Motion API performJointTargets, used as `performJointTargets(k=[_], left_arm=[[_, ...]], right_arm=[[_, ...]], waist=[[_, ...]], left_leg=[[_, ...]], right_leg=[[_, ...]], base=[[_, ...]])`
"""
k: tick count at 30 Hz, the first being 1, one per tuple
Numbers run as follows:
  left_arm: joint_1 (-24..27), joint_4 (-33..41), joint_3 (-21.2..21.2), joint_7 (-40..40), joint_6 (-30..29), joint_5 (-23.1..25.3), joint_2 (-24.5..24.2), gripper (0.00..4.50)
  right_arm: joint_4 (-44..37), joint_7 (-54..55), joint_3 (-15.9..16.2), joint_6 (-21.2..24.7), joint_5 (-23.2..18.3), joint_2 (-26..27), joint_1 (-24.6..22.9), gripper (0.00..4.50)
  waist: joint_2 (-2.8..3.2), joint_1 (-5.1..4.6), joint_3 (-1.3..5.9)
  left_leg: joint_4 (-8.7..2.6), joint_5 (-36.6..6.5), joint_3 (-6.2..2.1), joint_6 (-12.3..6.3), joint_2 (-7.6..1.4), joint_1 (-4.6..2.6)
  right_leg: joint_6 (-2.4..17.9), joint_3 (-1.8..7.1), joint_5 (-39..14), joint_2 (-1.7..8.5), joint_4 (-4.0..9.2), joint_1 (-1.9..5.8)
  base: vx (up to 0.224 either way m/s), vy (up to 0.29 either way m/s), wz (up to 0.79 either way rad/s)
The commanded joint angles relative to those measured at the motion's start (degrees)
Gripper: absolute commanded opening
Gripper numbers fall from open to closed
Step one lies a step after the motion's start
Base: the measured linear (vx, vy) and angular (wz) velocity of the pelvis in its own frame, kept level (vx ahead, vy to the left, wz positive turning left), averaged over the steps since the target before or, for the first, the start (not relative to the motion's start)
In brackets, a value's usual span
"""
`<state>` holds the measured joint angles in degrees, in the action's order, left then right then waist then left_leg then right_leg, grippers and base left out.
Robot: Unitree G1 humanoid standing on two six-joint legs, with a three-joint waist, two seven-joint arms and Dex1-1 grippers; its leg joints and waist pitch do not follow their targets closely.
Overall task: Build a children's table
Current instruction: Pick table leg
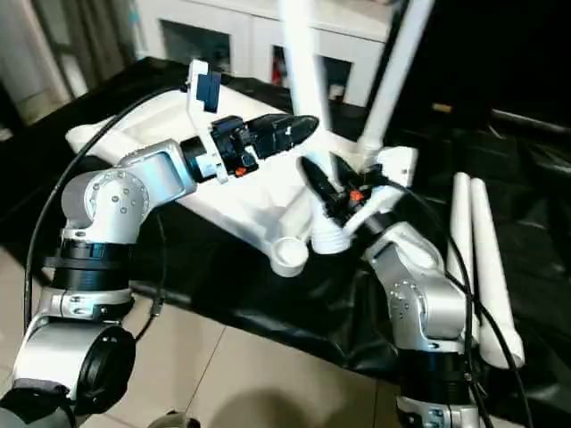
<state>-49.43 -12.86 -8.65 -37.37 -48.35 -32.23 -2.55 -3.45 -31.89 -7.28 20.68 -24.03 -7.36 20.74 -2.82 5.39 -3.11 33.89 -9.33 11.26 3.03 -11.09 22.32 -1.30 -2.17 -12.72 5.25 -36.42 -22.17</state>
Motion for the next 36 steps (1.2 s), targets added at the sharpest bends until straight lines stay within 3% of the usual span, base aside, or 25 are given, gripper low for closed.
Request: performJointTargets(k=[1, 2, 4, 5, 7, 8, 9, 12, 20, 21, 22, 24, 25, 33, 34, 36], left_arm=[[-0.13, -1.77, -0.45, 2.64, 0.58, 0.97, 1.06, 4.50], [-0.27, -2.45, -0.78, 3.74, 0.49, 0.99, 1.40, 4.50], [-0.58, -3.58, -1.52, 6.58, 1.08, 1.01, 2.27, 4.50], [-0.82, -4.12, -2.17, 8.04, 1.34, 0.87, 2.86, 4.50], [-1.40, -5.08, -3.16, 10.13, 2.52, 1.02, 3.62, 4.50], [-1.46, -5.11, -3.32, 10.04, 2.55, 0.72, 3.81, 4.50], [-1.52, -5.07, -3.76, 9.87, 2.30, -0.09, 4.20, 4.22], [-1.47, -4.61, -4.80, 10.47, 1.61, -1.35, 4.80, 4.11], [-2.75, -6.97, -7.60, 16.31, 2.58, -1.79, 5.47, 3.59], [-2.85, -7.13, -7.66, 16.15, 2.56, -1.72, 5.34, 3.48], [-2.92, -7.24, -7.78, 16.15, 2.49, -1.67, 5.29, 3.30], [-2.81, -7.04, -7.62, 16.02, 2.28, -1.42, 5.06, 3.18], [-2.71, -6.82, -7.76, 16.58, 2.17, -1.52, 5.06, 3.09], [-2.43, -6.43, -7.30, 16.90, 1.93, -1.85, 4.97, 2.39], [-2.58, -6.63, -7.19, 16.71, 2.02, -1.67, 4.76, 2.21], [-2.67, -6.94, -6.54, 15.96, 2.22, -1.10, 4.19, 2.12]], right_arm=[[-1.33, -1.05, 1.31, -0.57, 0.65, -0.20, -0.02, 1.82], [-1.35, -0.88, 1.88, -0.74, 0.95, -0.06, -0.06, 1.82], [-1.33, -0.11, 3.62, -0.89, 2.01, -0.30, -0.11, 1.82], [-1.06, 0.34, 4.50, -0.94, 2.86, -0.56, -0.01, 1.82], [0.93, 2.06, 6.90, -0.77, 7.03, -1.85, 0.69, 1.82], [1.55, 2.65, 7.33, -0.91, 8.22, -2.15, 0.87, 1.82], [2.70, 3.88, 8.02, -1.03, 10.32, -2.60, 1.22, 1.82], [3.23, 4.95, 9.17, -0.40, 11.81, -2.57, 1.67, 1.82], [1.64, 5.42, 11.82, 0.41, 12.31, -1.81, 2.20, 1.82], [1.70, 5.32, 11.78, 0.42, 12.30, -1.68, 2.27, 1.82], [1.81, 5.30, 11.74, 0.39, 12.31, -1.61, 2.34, 1.82], [1.85, 5.18, 11.59, 0.47, 12.12, -1.62, 2.40, 1.82], [1.86, 5.30, 11.47, 0.56, 11.94, -1.53, 2.52, 1.82], [2.18, 5.58, 10.91, 0.77, 10.43, -1.18, 3.46, 1.82], [2.22, 5.37, 10.59, 0.92, 9.87, -1.01, 3.61, 2.38], [2.33, 4.99, 9.95, 1.38, 8.75, -0.74, 3.77, 2.52]], waist=[[-0.01, -0.04, 3.79], [-0.32, -0.09, 3.82], [-0.04, 0.07, 3.93], [-0.32, 0.00, 3.95], [0.19, -0.10, 4.02], [-0.12, -0.19, 4.02], [-0.67, -0.23, 4.02], [-0.43, -0.22, 3.97], [-0.54, -0.27, 3.87], [-0.88, -0.29, 3.86], [-0.56, -0.22, 3.85], [-0.96, -0.18, 3.88], [-0.64, -0.12, 3.88], [-0.69, -0.20, 3.89], [-0.74, -0.23, 3.86], [-0.61, -0.23, 3.90]], left_leg=[[-3.65, -7.76, -0.78, -0.98, -1.65, -1.41], [-3.63, -7.44, -0.78, -1.15, -1.62, -1.37], [-3.55, -6.55, -0.81, -1.34, -1.60, -1.39], [-3.48, -5.59, -0.85, -1.30, -1.61, -1.19], [-3.41, -5.16, -0.84, -1.32, -1.56, -1.30], [-3.39, -4.85, -0.81, -1.25, -1.47, -1.25], [-3.37, -4.59, -0.75, -1.25, -1.49, -1.18], [-3.32, -4.83, -0.72, -1.63, -1.47, -1.24], [-3.30, -5.17, -0.74, -2.37, -1.55, -1.32], [-3.31, -5.50, -0.74, -2.30, -1.57, -1.32], [-3.35, -5.78, -0.76, -2.11, -1.57, -1.31], [-3.29, -5.35, -0.73, -2.15, -1.58, -1.28], [-3.30, -4.96, -0.77, -2.18, -1.58, -1.29], [-3.23, -4.57, -0.73, -2.26, -1.56, -1.33], [-3.26, -4.76, -0.74, -2.21, -1.56, -1.32], [-3.24, -4.83, -0.73, -2.18, -1.56, -1.36]], right_leg=[[12.23, 1.72, -1.48, 2.10, 4.35, 2.33], [12.10, 1.69, -0.94, 2.14, 4.36, 2.40], [12.17, 1.70, 0.25, 2.23, 4.22, 2.42], [12.34, 1.67, 1.59, 2.22, 4.07, 2.57], [12.45, 1.71, 2.60, 2.24, 4.07, 2.52], [12.32, 1.68, 3.05, 2.14, 4.14, 2.64], [12.25, 1.69, 3.02, 2.16, 4.14, 2.65], [12.19, 1.75, 2.17, 2.26, 4.12, 2.63], [12.32, 1.73, 2.66, 2.19, 4.10, 2.53], [12.14, 1.72, 2.08, 2.19, 4.16, 2.55], [11.98, 1.75, 1.52, 2.26, 4.18, 2.53], [11.89, 1.75, 2.03, 2.24, 4.09, 2.57], [11.96, 1.76, 2.55, 2.26, 3.99, 2.54], [12.39, 1.75, 3.90, 2.23, 3.89, 2.61], [12.32, 1.75, 3.54, 2.22, 3.90, 2.62], [12.26, 1.78, 3.40, 2.23, 3.87, 2.59]], base=[[0.000, 0.000, 0.00], [0.000, 0.000, 0.00], [0.000, 0.000, 0.00], [0.000, 0.000, 0.00], [0.000, 0.000, 0.00], [0.000, 0.000, 0.00], [0.000, 0.000, 0.00], [0.000, 0.000, 0.00], [0.000, 0.000, 0.00], [0.000, 0.000, 0.00], [0.000, 0.000, 0.00], [0.000, 0.000, 0.00], [0.000, 0.000, 0.00], [0.000, 0.000, 0.00], [0.000, 0.000, 0.00], [0.000, 0.000, 0.00]])
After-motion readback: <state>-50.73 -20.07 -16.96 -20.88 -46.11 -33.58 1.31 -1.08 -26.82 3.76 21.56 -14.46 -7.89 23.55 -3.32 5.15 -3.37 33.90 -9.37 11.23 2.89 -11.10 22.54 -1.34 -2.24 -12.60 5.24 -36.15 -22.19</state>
